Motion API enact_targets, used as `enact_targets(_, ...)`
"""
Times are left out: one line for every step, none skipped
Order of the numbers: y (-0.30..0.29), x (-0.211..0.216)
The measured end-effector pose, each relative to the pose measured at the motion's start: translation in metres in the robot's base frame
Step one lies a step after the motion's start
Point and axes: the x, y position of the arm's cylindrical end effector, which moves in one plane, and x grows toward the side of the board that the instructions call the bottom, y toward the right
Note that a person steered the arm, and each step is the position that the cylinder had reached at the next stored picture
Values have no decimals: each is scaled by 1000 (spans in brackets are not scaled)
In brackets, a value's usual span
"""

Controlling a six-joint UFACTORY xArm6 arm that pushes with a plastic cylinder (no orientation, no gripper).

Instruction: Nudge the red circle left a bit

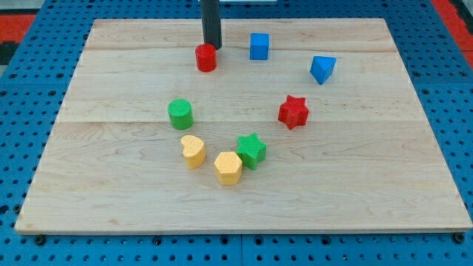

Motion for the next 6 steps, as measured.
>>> enact_targets(-30, 30)
enact_targets(-31, 37)
enact_targets(19, 36)
enact_targets(72, 72)
enact_targets(34, 85)
enact_targets(-2, 71)
